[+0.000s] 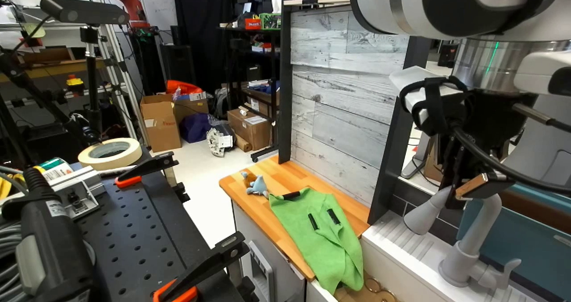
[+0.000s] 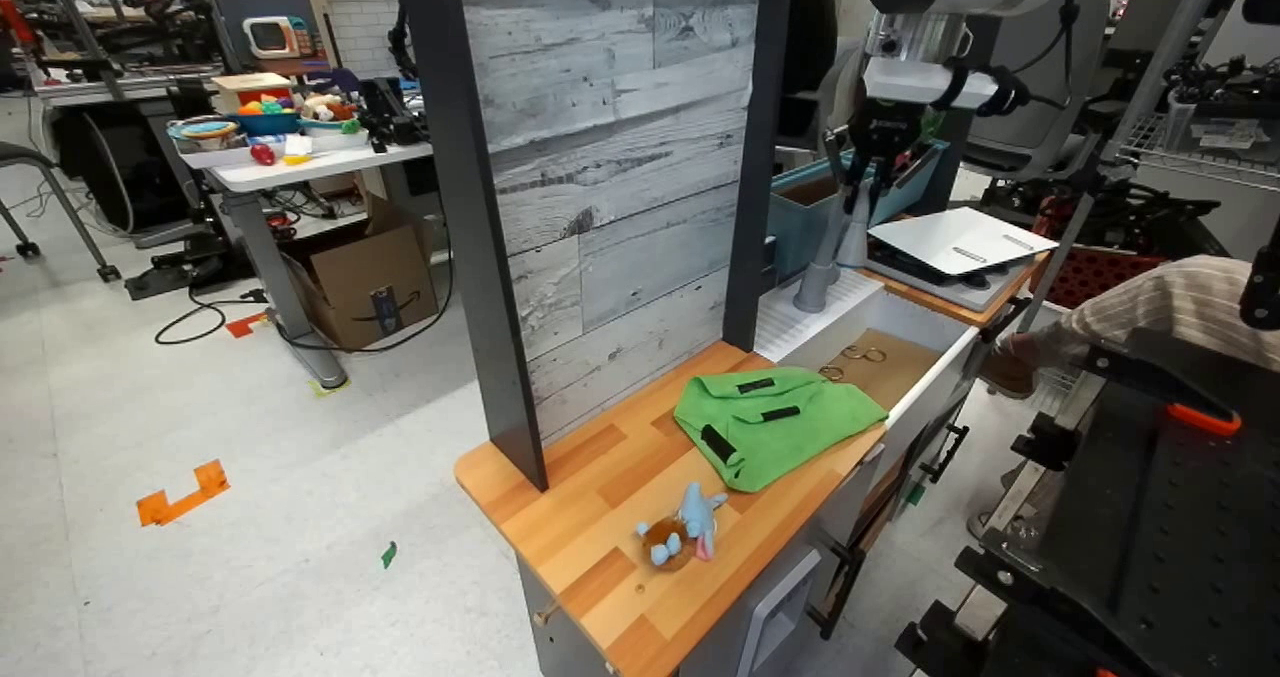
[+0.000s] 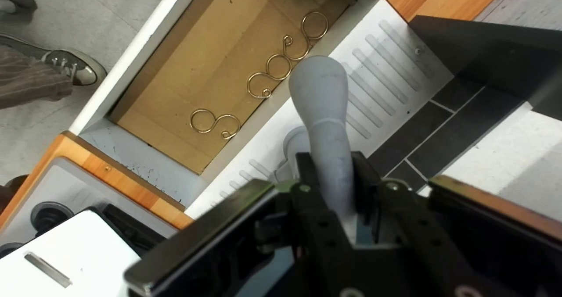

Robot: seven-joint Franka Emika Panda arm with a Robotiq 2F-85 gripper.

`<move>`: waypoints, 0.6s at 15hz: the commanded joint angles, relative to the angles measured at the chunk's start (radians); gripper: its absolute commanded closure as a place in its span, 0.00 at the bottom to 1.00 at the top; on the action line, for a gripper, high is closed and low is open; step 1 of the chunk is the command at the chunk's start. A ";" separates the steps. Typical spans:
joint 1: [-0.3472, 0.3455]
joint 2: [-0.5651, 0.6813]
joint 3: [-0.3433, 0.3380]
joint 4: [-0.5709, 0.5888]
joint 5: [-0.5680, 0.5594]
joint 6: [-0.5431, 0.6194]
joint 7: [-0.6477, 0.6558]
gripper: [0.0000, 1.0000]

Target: Move the tap faucet to the right

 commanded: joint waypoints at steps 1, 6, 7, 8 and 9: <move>0.037 -0.071 -0.115 -0.141 -0.099 0.003 0.064 0.94; 0.093 -0.066 -0.161 -0.166 -0.120 0.040 0.111 0.94; 0.102 -0.066 -0.166 -0.164 -0.127 0.032 0.115 0.52; 0.110 -0.068 -0.170 -0.166 -0.138 0.020 0.116 0.49; 0.119 -0.065 -0.177 -0.164 -0.155 0.011 0.124 0.45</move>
